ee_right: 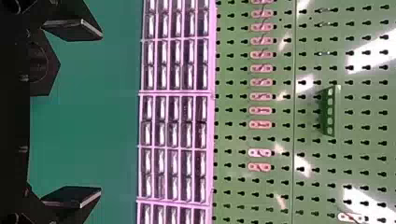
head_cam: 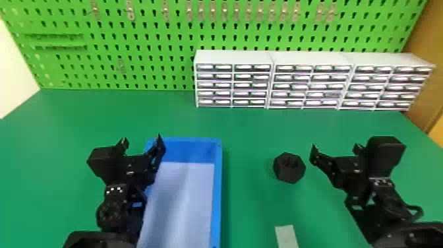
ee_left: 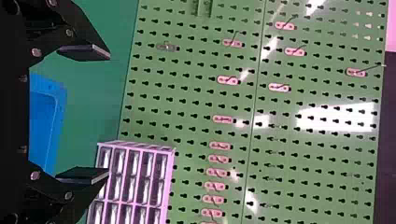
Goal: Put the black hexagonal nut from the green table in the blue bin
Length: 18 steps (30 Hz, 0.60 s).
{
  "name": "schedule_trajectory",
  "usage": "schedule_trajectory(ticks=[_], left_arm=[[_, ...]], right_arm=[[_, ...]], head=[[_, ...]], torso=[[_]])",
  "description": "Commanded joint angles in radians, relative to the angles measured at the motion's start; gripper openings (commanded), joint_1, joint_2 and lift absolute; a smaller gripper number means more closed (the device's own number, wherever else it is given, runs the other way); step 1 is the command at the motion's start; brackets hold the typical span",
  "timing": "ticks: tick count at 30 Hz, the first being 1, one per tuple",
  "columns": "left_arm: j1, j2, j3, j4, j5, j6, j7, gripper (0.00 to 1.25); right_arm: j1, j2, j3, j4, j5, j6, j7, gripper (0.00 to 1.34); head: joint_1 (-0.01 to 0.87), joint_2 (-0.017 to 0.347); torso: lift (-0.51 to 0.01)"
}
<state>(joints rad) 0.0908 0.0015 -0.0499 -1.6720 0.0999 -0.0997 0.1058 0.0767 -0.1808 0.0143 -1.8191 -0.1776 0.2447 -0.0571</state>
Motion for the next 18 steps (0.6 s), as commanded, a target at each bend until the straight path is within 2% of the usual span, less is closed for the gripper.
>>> schedule_trajectory(ticks=[1, 7, 10, 18], left_arm=[[0.0, 0.0, 0.001, 0.0, 0.0, 0.0, 0.0, 0.87], [0.0, 0.0, 0.004, 0.003, -0.002, 0.0, 0.0, 0.87], [0.0, 0.0, 0.004, 0.003, -0.002, 0.0, 0.0, 0.87], [-0.002, 0.0, 0.007, 0.003, 0.0, 0.0, 0.0, 0.87]], right_arm=[[-0.003, -0.003, 0.004, -0.019, -0.006, 0.045, 0.0, 1.21], [-0.022, -0.017, 0.013, -0.043, -0.013, 0.131, 0.005, 1.21], [-0.034, -0.023, 0.013, -0.055, -0.017, 0.182, 0.029, 1.21], [-0.071, -0.023, 0.012, -0.098, -0.02, 0.354, 0.075, 1.21]], head=[[0.657, 0.057], [0.657, 0.057], [0.657, 0.057], [0.657, 0.057]], torso=[[-0.095], [-0.095], [-0.095], [-0.095]])
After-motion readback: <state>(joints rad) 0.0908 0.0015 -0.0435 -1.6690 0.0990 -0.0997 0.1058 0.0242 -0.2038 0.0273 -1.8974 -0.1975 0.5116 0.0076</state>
